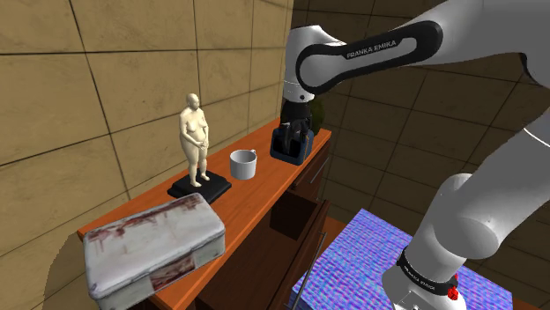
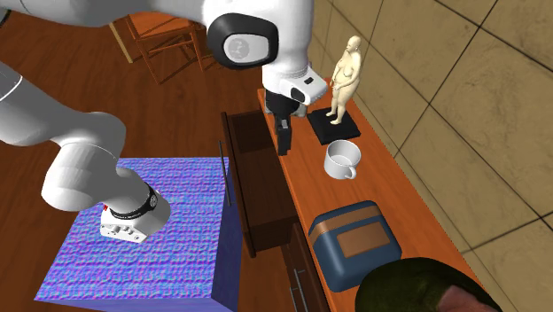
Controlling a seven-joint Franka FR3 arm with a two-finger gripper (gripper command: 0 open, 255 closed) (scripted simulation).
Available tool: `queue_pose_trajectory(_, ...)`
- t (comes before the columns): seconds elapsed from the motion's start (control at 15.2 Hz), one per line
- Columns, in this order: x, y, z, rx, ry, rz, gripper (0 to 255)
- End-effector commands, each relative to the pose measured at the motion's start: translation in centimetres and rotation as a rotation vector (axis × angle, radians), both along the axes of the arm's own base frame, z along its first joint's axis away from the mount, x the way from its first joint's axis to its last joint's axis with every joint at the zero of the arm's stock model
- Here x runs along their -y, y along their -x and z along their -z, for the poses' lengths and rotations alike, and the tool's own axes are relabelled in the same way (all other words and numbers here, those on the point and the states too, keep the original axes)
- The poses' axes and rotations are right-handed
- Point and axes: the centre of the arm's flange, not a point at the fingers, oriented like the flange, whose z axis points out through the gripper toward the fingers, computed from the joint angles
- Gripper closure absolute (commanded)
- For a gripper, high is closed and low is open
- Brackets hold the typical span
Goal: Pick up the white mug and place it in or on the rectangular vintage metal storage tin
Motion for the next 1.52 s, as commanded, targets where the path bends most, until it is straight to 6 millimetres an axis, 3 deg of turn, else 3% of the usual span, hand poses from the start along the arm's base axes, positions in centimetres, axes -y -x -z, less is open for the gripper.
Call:
queue_pose_trajectory(0.0,-0.9,-2.4,1.3,0.002,-0.004,0.002,0)
queue_pose_trajectory(1.06,-9.1,-19.3,10.1,0.013,-0.031,0.009,0)
queue_pose_trajectory(1.45,-9.0,-19.2,13.2,0.013,-0.031,0.009,0)
